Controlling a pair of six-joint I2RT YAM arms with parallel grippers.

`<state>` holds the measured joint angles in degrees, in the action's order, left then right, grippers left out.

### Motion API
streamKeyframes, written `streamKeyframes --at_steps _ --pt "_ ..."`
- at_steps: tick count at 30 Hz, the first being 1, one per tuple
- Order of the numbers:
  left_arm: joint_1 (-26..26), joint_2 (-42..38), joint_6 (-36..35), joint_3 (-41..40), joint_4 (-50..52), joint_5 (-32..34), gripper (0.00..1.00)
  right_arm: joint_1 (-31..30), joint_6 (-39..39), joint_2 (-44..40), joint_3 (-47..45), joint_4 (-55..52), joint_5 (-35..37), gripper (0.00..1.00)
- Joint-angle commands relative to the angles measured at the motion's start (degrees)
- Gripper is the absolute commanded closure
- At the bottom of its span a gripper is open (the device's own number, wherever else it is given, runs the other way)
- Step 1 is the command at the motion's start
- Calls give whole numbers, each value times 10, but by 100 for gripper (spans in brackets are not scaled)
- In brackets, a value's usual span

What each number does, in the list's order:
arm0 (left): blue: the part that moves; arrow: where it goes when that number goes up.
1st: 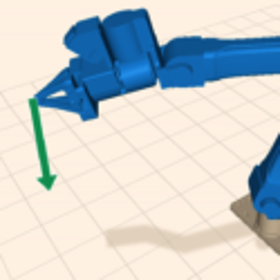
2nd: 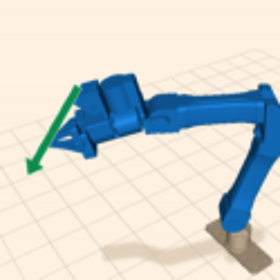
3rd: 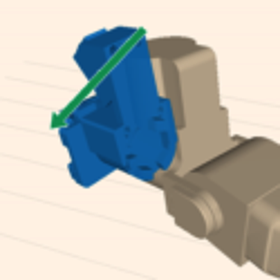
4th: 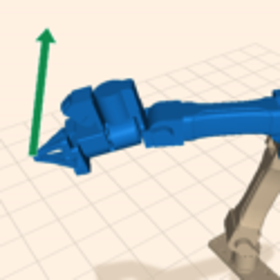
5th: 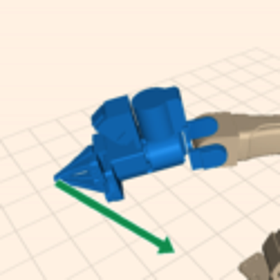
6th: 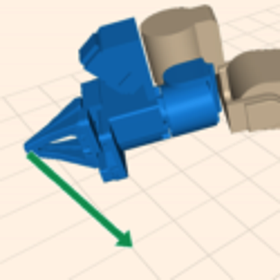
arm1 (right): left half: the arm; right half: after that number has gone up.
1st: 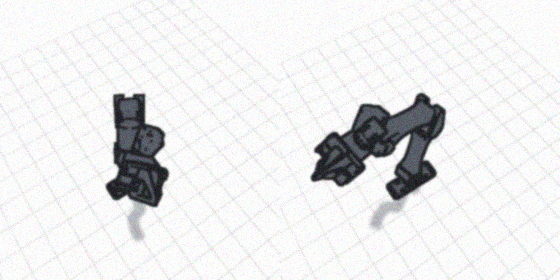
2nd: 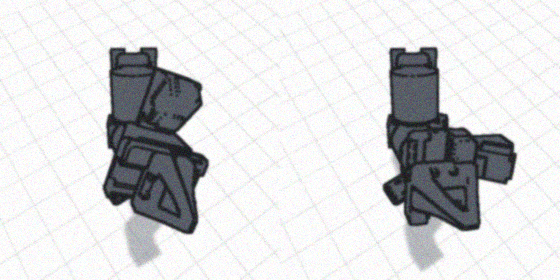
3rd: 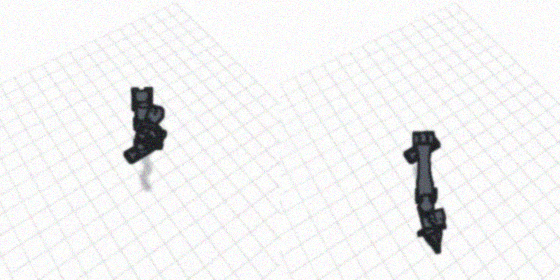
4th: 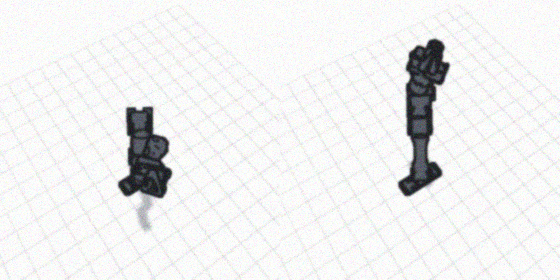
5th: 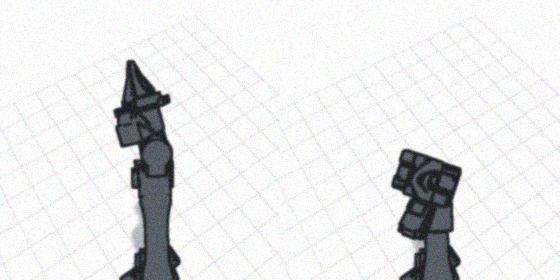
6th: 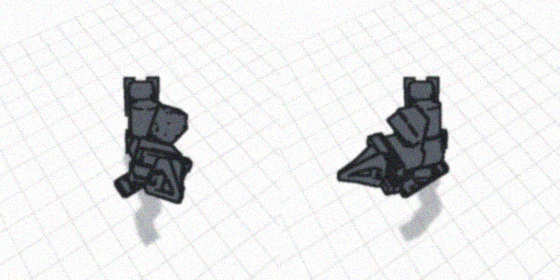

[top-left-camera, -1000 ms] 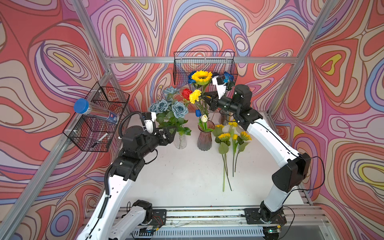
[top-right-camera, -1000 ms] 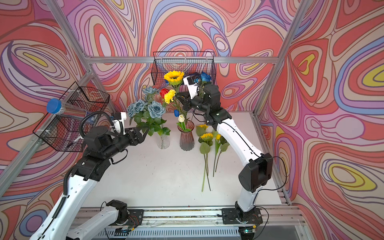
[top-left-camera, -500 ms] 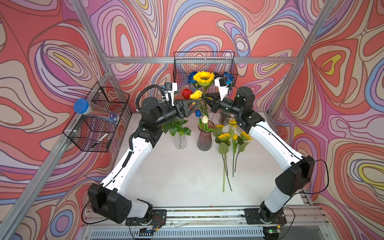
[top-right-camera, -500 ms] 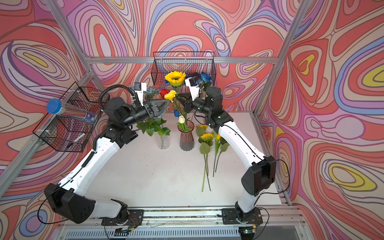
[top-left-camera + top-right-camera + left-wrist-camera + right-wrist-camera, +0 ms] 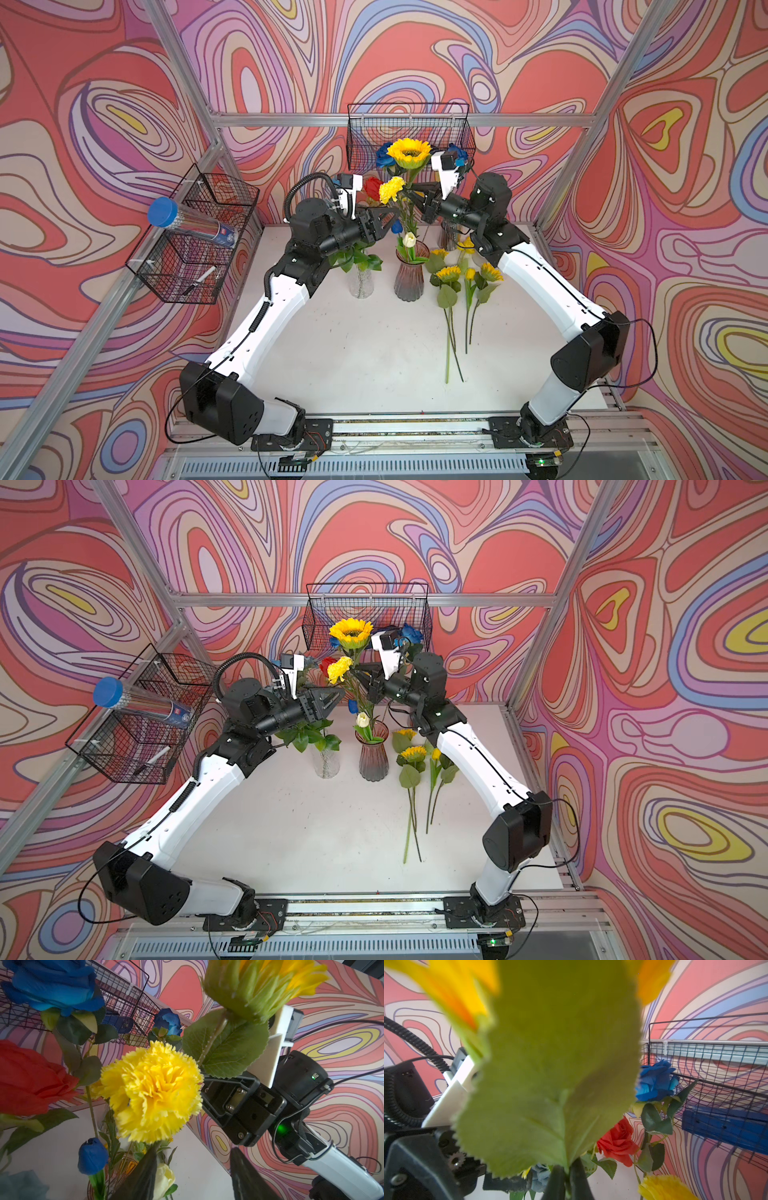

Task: Pick out yellow flowers from the vase
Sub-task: Adjust the flower in the vase.

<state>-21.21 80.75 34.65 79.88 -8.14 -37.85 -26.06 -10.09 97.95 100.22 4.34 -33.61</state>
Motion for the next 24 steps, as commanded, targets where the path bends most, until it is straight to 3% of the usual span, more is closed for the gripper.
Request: streamKeyframes --at_steps 1,13,18,24 --pt "-6 16 -21 1 1 17 46 -5 -9 -12 1 13 -8 100" --pt "-20 78 -34 65 4 20 61 -4 -6 -12 3 2 -12 100" --pt "-20 85 -31 74 -12 23 75 -5 -6 -13 0 2 -12 100" --pt "-21 88 -34 80 -14 30 83 -4 -7 -14 0 4 -12 100"
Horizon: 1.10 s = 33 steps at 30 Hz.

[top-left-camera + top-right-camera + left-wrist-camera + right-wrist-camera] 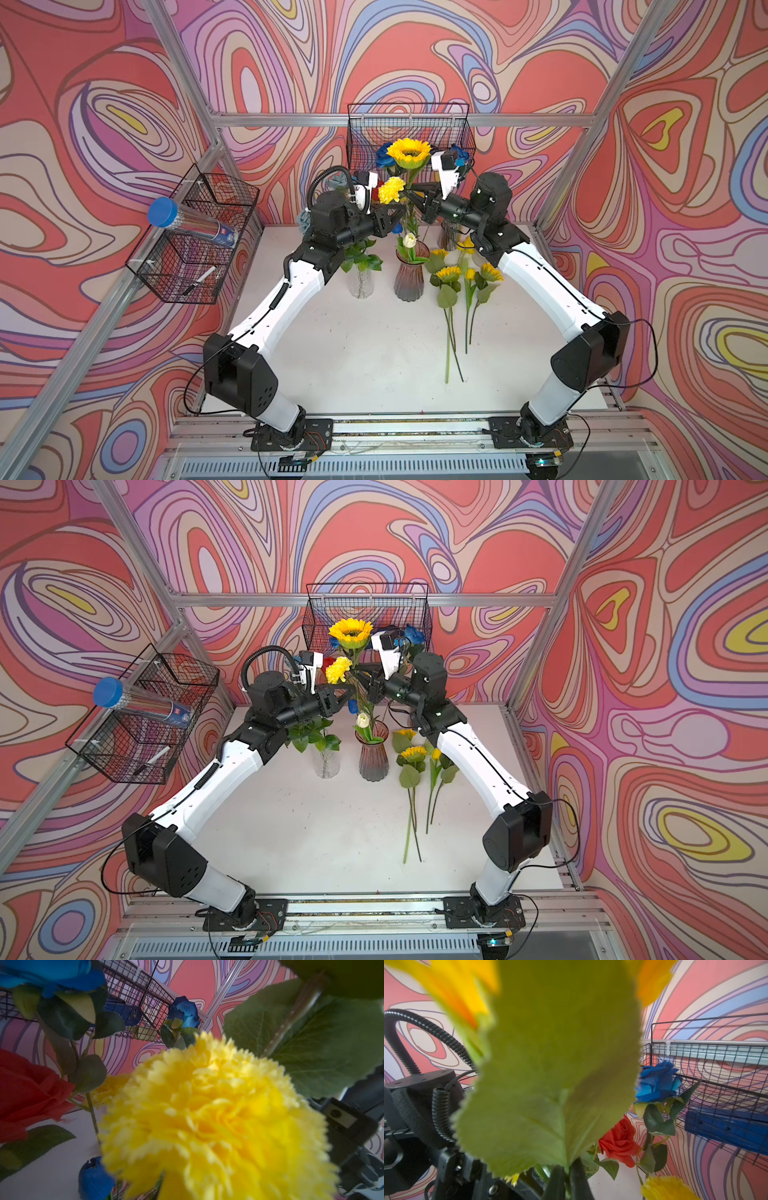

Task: Pick out yellow flowers from the vase
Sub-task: Adjust the flower in the vase.

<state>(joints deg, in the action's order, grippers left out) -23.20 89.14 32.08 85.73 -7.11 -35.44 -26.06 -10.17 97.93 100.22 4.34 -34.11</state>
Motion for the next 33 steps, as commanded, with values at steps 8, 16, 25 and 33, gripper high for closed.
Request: streamKeyframes --at_steps 8,16,25,33 --pt "-1 1 -8 17 -25 15 100 -4 -7 -14 -5 6 -6 100" --pt "0 -20 -29 8 -11 36 100 -4 -7 -20 -20 12 4 100" --pt "0 -36 -49 0 8 54 100 -4 -6 -28 -29 18 14 96" --pt "-1 -45 -71 3 30 77 100 -4 4 -43 -33 32 24 100"
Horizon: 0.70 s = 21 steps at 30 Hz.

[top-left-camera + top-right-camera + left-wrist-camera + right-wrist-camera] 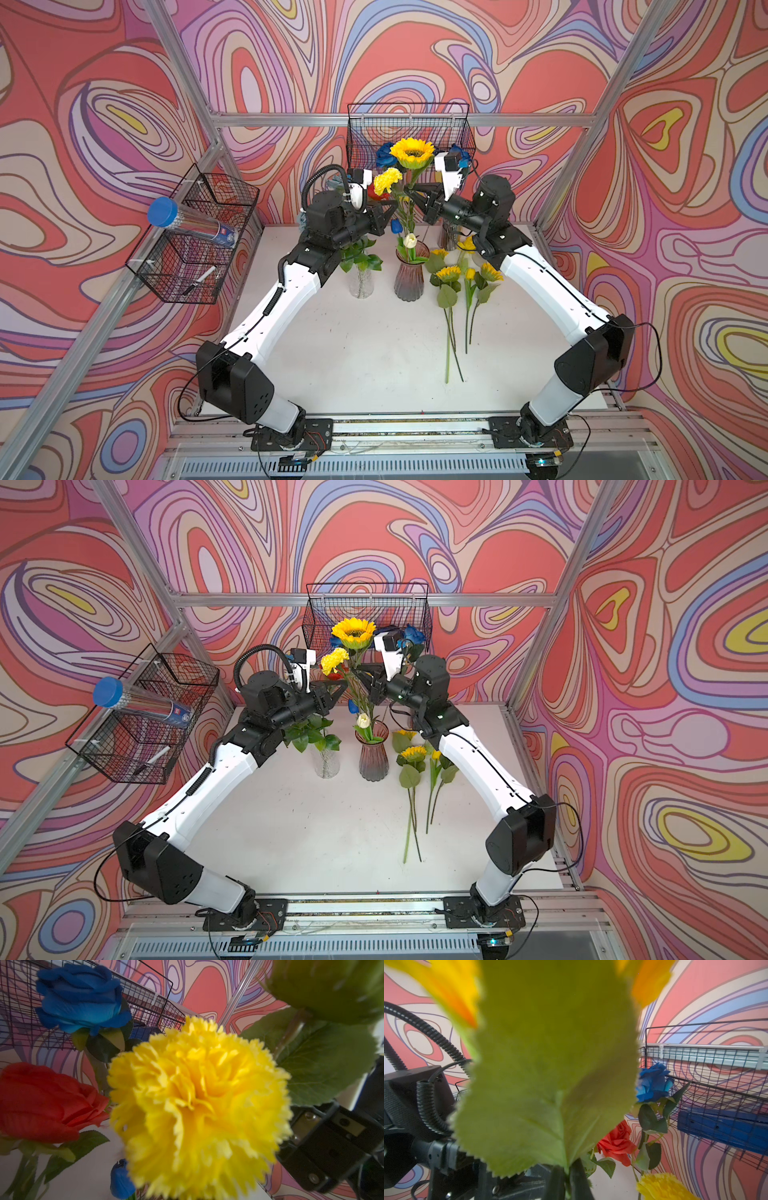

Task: Pick out yellow flowers from the vase
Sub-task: Adjust the flower in the vase.

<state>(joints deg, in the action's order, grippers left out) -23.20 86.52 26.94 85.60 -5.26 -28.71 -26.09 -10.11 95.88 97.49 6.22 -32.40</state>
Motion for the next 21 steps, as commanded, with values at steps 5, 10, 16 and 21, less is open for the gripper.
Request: streamKeyframes --at_steps 5,10,16,21 --pt "0 -19 -26 4 15 17 100 -4 21 -29 23 -8 9 100" --pt "0 -19 -26 5 13 19 100 -4 40 -46 29 -16 21 100" --pt "-1 -20 -28 8 11 26 100 -4 49 -52 27 -22 30 100" --pt "0 -22 -28 7 8 25 100 -4 44 -50 18 -13 30 100"
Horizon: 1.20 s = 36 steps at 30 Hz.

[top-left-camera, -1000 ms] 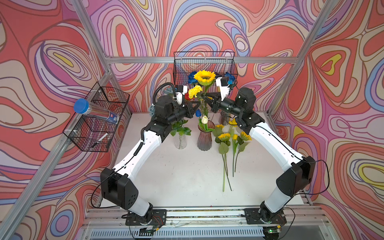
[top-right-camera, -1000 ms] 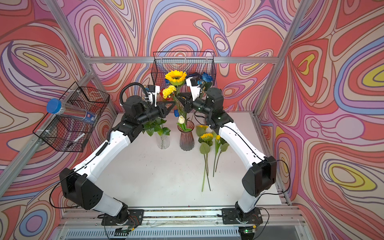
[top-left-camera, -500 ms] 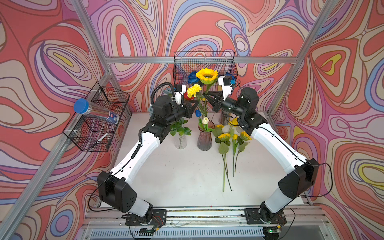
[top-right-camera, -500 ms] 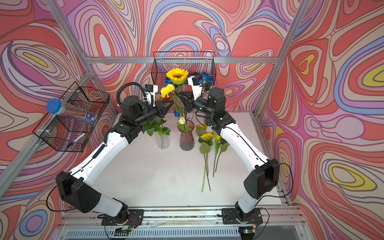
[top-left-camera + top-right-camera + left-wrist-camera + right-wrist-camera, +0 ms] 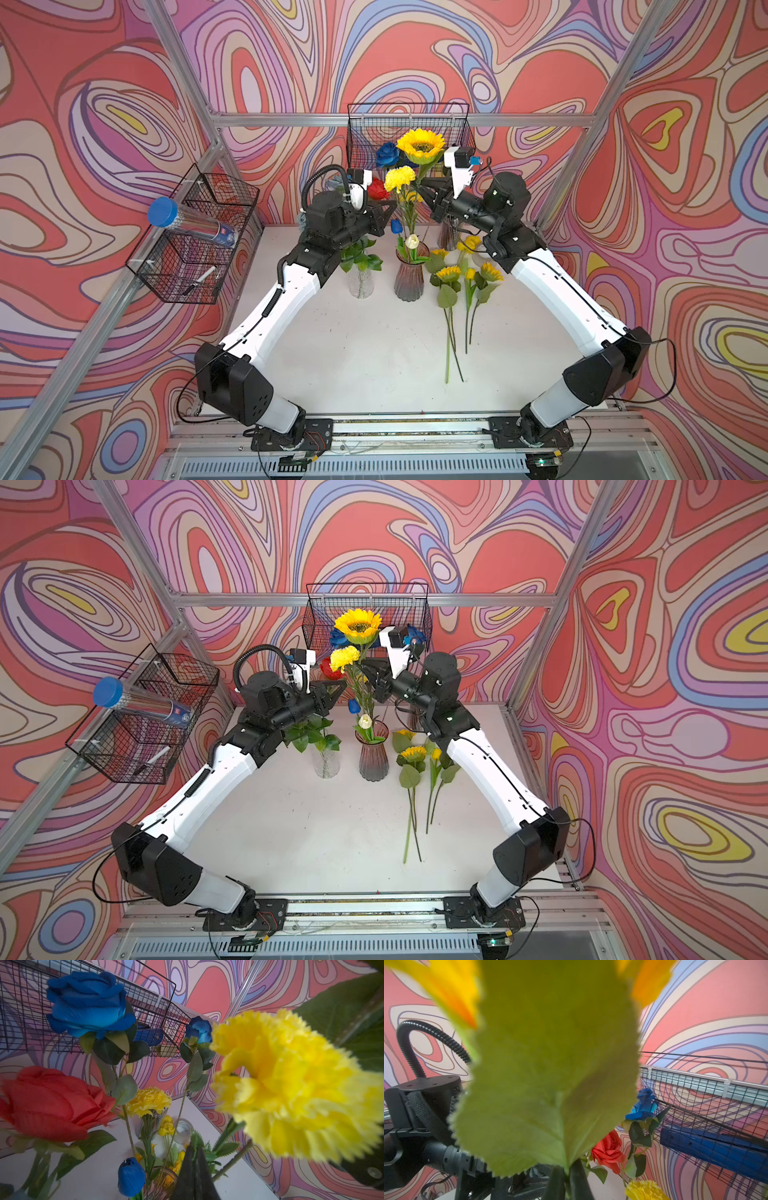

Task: Pick out yellow flowers from the vase
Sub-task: Adjust the flower in the vase.

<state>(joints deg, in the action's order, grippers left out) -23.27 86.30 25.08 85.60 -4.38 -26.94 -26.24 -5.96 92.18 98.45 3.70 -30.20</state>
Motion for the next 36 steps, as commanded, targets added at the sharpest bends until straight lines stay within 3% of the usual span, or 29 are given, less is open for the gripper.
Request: streamKeyframes --at_steps 1,6,17,36 --pt "0 -21 -10 7 -1 7 100 -2 1 -13 9 12 7 100" --pt "1 -24 -13 17 5 6 100 -2 -3 -13 3 19 7 100" --pt "1 -29 -18 14 8 8 100 -3 -7 -10 -5 34 14 88" --pt "2 -17 -23 46 18 15 100 -1 30 -25 16 -1 39 92"
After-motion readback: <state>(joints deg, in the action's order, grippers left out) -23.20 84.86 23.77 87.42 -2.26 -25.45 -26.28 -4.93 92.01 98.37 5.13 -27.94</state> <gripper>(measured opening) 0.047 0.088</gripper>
